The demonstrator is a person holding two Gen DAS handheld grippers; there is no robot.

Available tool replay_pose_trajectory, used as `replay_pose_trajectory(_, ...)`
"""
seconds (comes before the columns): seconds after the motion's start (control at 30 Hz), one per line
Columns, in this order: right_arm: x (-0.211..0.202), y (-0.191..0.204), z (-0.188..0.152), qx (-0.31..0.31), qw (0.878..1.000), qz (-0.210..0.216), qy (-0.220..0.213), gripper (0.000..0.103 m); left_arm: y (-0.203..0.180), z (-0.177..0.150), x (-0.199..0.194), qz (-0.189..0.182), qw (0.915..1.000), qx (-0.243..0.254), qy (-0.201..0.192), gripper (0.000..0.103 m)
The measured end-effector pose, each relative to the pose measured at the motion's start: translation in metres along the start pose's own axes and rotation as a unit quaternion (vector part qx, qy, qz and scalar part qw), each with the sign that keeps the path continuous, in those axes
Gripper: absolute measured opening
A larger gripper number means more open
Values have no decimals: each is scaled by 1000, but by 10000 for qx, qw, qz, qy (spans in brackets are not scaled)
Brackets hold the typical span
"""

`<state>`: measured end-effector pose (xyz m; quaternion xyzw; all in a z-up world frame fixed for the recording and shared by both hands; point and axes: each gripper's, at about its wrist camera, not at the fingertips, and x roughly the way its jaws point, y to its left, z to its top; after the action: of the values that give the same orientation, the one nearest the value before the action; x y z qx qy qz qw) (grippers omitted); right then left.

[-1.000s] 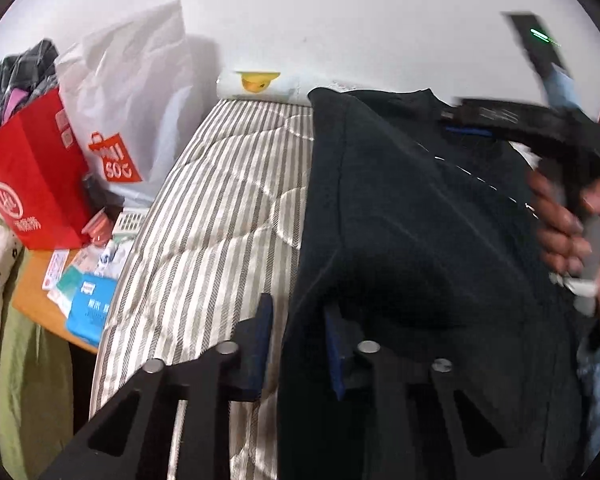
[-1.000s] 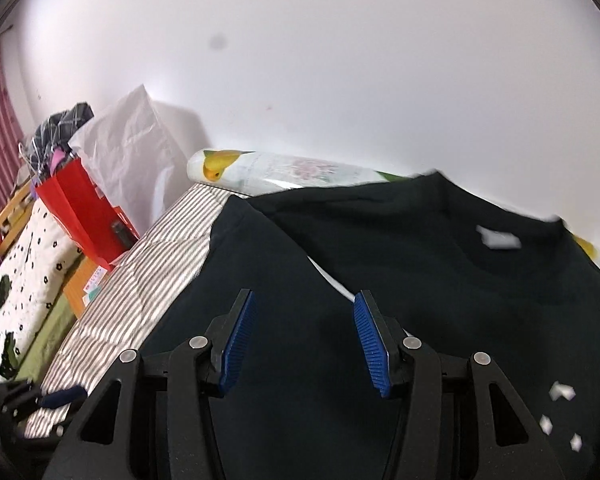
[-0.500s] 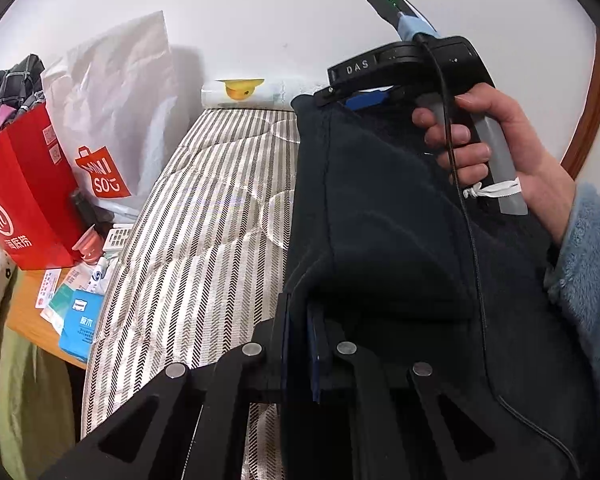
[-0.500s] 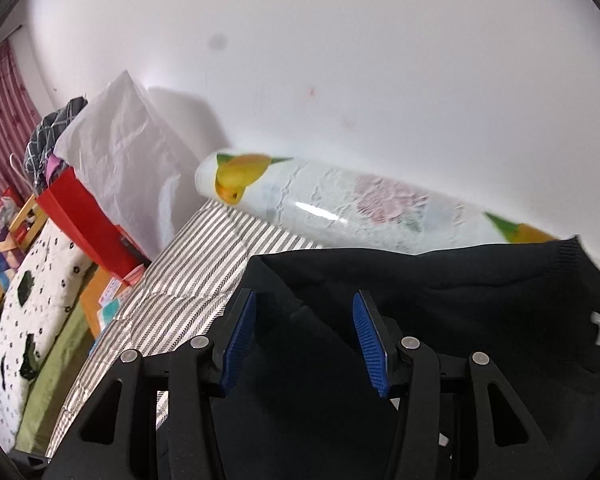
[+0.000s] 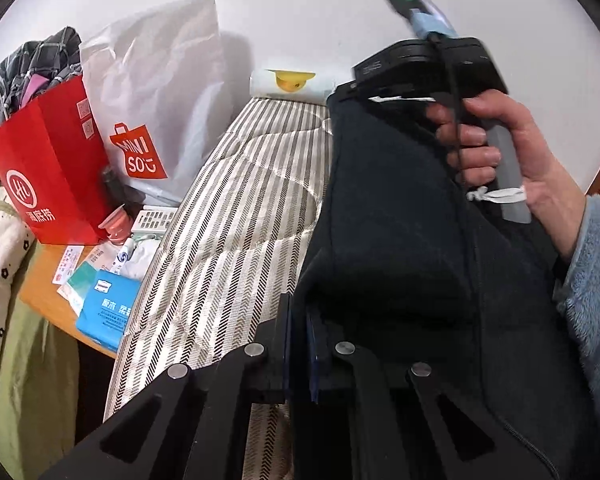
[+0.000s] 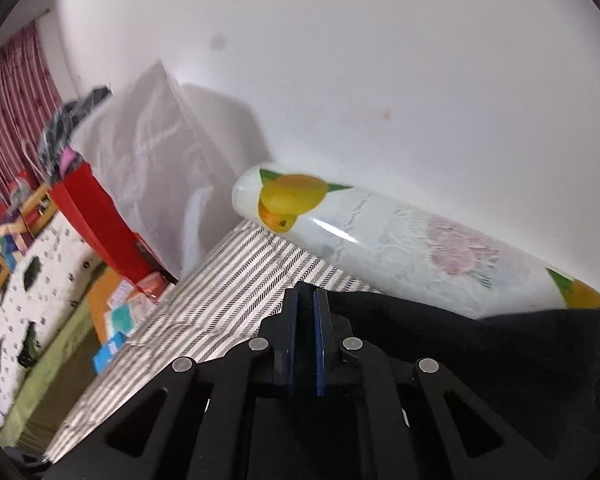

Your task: Fold small clothes

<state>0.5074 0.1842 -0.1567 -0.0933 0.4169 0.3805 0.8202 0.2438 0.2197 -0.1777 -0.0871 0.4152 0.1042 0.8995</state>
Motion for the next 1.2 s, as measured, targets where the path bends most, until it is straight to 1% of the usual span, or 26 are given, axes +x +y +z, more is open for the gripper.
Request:
replay_pose_trajectory(0.07,15,4,-3,-35,9999,-123,108,7,-2,0,0,58,10000,59,-14,7)
replay_pose_trajectory(0.13,23,1,-6,38,9998,-155,119,7,-2,0,1,53,10000,52,0,7)
replay_pose_trajectory(0.23,23,-2,-9,158,9998,-121,88,11,0,0,1,19,10000,-15,15,10)
replay_pose_trajectory(0.33,9,-9,-8,394,9992,-7,89,17,1,0,1,-11,10000,-47,21,10)
replay_pose_trajectory(0.4,-10,-15,-11,495,9988,-13,31,19,0,0,0,6,10000,-44,-15,12)
replay_pose_trajectory(0.43,-25,-18,-15,506,9987,-101,-25,21,-1,1,-1,43,10000,-14,-32,15)
replay_pose_trajectory(0.47,-38,-21,-20,496,9986,-192,-83,27,-2,1,-1,100,9999,22,-41,18)
replay_pose_trajectory(0.5,-53,-24,-25,491,9982,-304,-149,31,-2,1,-2,139,9999,37,-52,19)
replay_pose_trajectory(0.53,-73,-28,-35,497,9973,-501,-205,37,-2,2,-3,144,9999,23,-51,21)
replay_pose_trajectory(0.6,-103,-40,-48,526,9955,-738,-262,42,0,4,-6,77,9999,-43,-95,27)
replay_pose_trajectory(0.63,-122,-47,-57,559,9941,-890,-273,45,0,5,-12,31,9997,-107,-207,31)
replay_pose_trajectory(0.7,-155,-60,-74,638,9910,-1155,-233,48,-1,6,-23,-105,9989,-144,-429,43)
replay_pose_trajectory(0.73,-174,-69,-84,692,9881,-1363,-189,48,-5,7,-32,-175,9984,-100,-524,55)
replay_pose_trajectory(0.77,-194,-79,-97,767,9840,-1597,-168,49,-7,8,-38,-161,9983,-43,-563,59)
replay_pose_trajectory(0.83,-229,-92,-122,857,9771,-1938,-171,51,-15,8,-55,-121,9972,83,-738,59)
replay_pose_trajectory(0.87,-251,-101,-139,894,9726,-2137,-196,53,-20,7,-65,-134,9965,156,-809,62)
replay_pose_trajectory(0.9,-267,-110,-151,937,9694,-2259,-220,54,-23,7,-72,-155,9962,211,-827,63)
replay_pose_trajectory(0.97,-305,-129,-186,1112,9595,-2575,-250,55,-34,5,-86,-185,9958,353,-826,64)
replay_pose_trajectory(1.03,-345,-153,-229,1349,9472,-2898,-255,57,-43,2,-96,-220,9954,432,-826,65)
replay_pose_trajectory(1.07,-366,-166,-253,1445,9378,-3149,-231,58,-48,0,-102,-257,9953,455,-813,65)
replay_pose_trajectory(1.1,-378,-172,-267,1514,9318,-3294,-204,59,-54,-1,-106,-314,9953,472,-779,65)
replay_pose_trajectory(1.13,-396,-183,-291,1669,9231,-3460,-169,60,-57,-1,-109,-355,9954,472,-753,66)
replay_pose_trajectory(1.2,-424,-201,-332,1932,9120,-3617,-100,63,-64,-2,-118,-575,9948,445,-716,66)
